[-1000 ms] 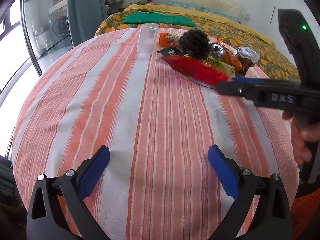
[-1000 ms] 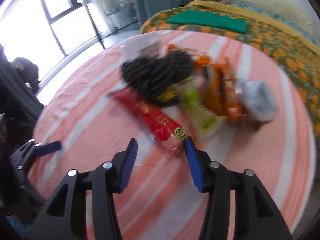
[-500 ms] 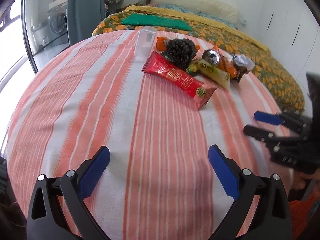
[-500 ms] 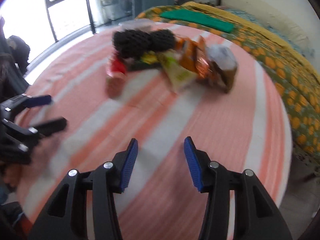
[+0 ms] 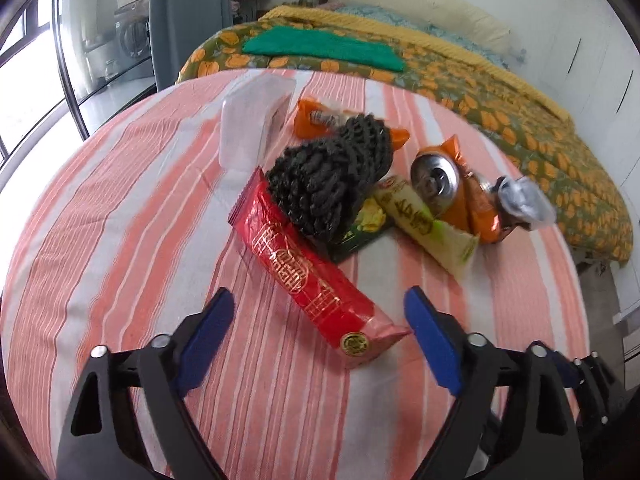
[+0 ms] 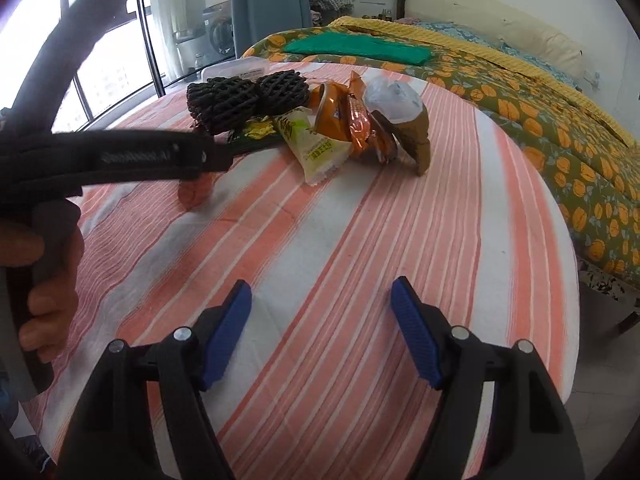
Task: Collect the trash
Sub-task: 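Drag the red snack-bar wrapper toward the left gripper while the right gripper reaches toward the pile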
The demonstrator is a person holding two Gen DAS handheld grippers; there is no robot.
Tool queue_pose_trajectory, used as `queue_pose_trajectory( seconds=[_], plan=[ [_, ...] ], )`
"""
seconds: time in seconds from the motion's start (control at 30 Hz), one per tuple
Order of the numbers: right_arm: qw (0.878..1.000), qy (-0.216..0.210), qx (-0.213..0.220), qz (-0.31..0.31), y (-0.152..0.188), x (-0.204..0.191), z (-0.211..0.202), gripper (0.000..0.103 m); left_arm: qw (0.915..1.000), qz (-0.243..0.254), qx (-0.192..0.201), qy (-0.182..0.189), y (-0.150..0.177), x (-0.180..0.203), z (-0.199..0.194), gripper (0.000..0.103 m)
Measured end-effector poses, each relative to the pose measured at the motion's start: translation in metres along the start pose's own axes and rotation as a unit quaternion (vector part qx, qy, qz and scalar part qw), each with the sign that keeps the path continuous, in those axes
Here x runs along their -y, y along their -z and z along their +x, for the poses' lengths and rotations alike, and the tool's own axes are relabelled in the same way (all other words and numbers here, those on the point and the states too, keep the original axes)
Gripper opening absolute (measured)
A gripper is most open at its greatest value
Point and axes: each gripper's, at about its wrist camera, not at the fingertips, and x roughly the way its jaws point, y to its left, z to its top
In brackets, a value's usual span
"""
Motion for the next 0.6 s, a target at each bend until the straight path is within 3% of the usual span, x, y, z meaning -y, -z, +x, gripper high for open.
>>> queue_pose_trajectory(
  seconds=[0.07,0.13,0.2,0.3,0.5,0.57,0.6],
  plan=[
    [1.000,0.000,0.000,0.002,0.000,0.000,0.000,0.070,0.9999,0.003,0.000,0.016,0.002,-0.005,-0.001,0.072],
    [1.000,0.004,0.001,0.005,0.000,0.001,0.000,0.070,0.9989,0.018,0.000,0.043,0.004,-0.008,-0.007,0.047],
    [1.000,0.007,0.003,0.012,0.000,0.004,0.000,0.070,0.9972,0.044,-0.003,0.060,0.007,-0.012,-0.019,0.041],
    [1.000,0.008,0.005,0.020,0.001,0.006,-0.001,0.070,0.9933,0.091,-0.009,0.071,0.015,-0.023,-0.039,0.039],
    [1.000,0.013,0.003,0.017,0.001,0.005,-0.001,0.070,0.9867,0.131,-0.038,0.088,0.029,-0.056,-0.061,0.040],
    [1.000,0.013,0.003,0.017,0.002,0.005,-0.001,0.070,0.9877,0.132,-0.032,0.078,0.035,-0.059,-0.057,0.047],
    [1.000,0.013,0.003,0.017,0.002,0.005,-0.001,0.070,0.9882,0.129,-0.030,0.078,0.036,-0.059,-0.055,0.058]
  ],
)
